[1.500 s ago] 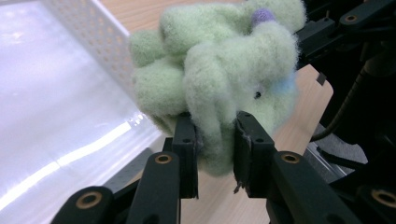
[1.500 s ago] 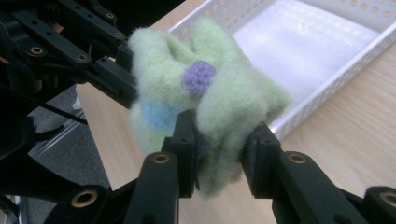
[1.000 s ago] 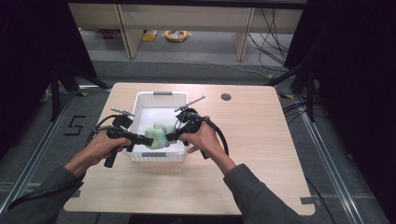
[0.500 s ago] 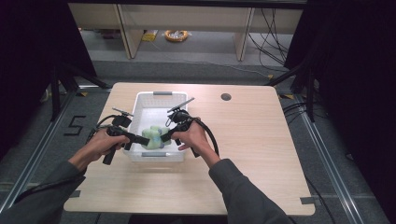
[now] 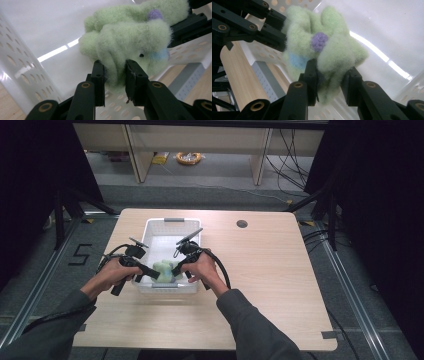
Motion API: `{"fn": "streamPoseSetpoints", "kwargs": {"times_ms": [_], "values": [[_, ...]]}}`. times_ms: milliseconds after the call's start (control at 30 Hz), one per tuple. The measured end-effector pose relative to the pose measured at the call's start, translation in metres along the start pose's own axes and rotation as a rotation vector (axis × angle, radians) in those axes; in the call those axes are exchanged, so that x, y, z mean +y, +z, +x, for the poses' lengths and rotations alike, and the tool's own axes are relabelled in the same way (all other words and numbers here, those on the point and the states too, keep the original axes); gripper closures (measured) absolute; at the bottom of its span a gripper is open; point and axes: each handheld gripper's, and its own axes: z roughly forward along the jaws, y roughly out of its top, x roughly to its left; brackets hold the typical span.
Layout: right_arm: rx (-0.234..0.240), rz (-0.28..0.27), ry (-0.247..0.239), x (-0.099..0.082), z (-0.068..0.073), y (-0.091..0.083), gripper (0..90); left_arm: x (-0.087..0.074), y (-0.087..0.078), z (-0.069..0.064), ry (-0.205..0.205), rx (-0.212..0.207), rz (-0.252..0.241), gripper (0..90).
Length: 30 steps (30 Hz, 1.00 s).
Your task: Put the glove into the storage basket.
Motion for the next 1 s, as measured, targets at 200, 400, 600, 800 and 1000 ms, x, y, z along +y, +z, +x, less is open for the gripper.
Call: {"fn": "streamPoseSetpoints", "kwargs": {"times_ms": [200,400,600,800,1000], "values": [[-0.042,0.029,-0.013,0.001,0.005,0.008,69.6,0.003,0.000,-0.005,0.040,0.070,0.003,62.3],[-0.074,0.045,0.003,0.002,0.006,0.009,68.3,0.010,-0.017,-0.011,0.062,0.097,-0.059,56.5],[-0.106,0.056,0.004,0.003,0.006,0.008,62.9,0.014,-0.038,-0.022,0.079,0.119,-0.151,52.3],[-0.152,0.051,-0.013,0.007,0.005,0.000,54.0,0.011,-0.055,-0.030,0.078,0.103,-0.227,49.4],[-0.199,0.013,-0.035,0.012,0.005,-0.018,51.5,0.003,-0.064,-0.041,0.078,0.078,-0.278,44.2]]}}
